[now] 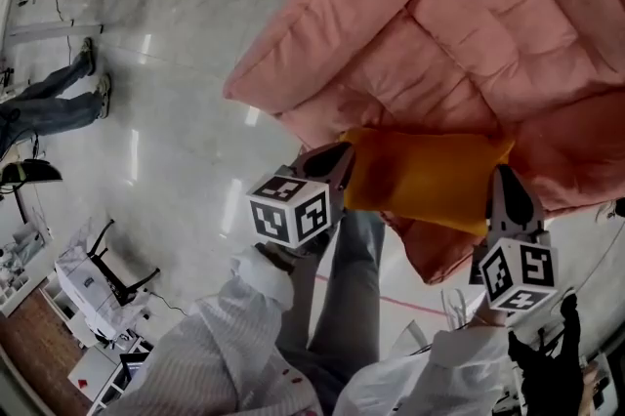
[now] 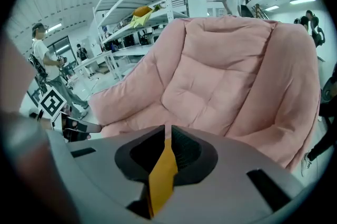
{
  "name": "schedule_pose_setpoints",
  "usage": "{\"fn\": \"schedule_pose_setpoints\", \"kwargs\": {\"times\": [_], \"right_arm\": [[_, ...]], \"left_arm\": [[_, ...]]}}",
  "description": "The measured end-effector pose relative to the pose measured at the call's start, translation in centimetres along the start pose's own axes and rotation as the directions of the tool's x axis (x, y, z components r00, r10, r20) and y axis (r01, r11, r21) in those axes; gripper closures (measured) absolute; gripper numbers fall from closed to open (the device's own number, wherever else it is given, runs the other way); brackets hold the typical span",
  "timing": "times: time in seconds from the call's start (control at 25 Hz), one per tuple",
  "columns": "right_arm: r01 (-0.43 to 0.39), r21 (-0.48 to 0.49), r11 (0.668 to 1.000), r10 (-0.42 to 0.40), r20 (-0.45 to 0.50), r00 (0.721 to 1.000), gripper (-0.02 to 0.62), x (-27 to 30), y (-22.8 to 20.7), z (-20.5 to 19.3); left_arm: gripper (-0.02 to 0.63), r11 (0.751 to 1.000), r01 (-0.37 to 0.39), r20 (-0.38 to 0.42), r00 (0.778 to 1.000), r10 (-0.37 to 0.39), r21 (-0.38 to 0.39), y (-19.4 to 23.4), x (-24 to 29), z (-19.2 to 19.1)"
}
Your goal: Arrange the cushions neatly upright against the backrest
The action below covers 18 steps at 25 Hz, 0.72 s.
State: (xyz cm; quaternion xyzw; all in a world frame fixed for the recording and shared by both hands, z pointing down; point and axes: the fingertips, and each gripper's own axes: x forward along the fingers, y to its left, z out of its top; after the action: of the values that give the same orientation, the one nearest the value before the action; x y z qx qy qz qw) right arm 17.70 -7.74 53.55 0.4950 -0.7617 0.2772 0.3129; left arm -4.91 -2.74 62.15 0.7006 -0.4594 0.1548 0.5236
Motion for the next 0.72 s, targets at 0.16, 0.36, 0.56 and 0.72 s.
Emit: {"fn": "schedule_pose_setpoints", "kwargs": {"times": [0.16,0.36,0.56,0.72], "right_arm": [[0.003,-0.013,1.000,-0.003,-0.006,1.000,0.580,0.2,-0.5,0.0],[-0.032,0.005,0.999,0.032,-0.035,0.999,0.521,1.0,-0.9,-0.4],[-0.051,0.025,0.998,0.053,-0.080,0.995,0.452,1.9,-0.9,-1.0],[-0.073,0.064,0.995,0.080,-0.118,0.990,0.401,2.2,-1.1,-2.0]], "left_arm": [[0.592,0.999,-0.024,-0.023,0.999,0.023,-0.028,1.2,0.5,-1.6],[0.498,0.996,-0.043,-0.085,0.996,0.036,-0.083,2.6,1.7,-4.2],[0.392,0.988,-0.023,-0.140,0.990,0.001,-0.153,3.2,2.2,-6.1],[0.336,0.987,-0.017,-0.168,0.986,-0.010,-0.159,3.2,2.6,-7.5]]}}
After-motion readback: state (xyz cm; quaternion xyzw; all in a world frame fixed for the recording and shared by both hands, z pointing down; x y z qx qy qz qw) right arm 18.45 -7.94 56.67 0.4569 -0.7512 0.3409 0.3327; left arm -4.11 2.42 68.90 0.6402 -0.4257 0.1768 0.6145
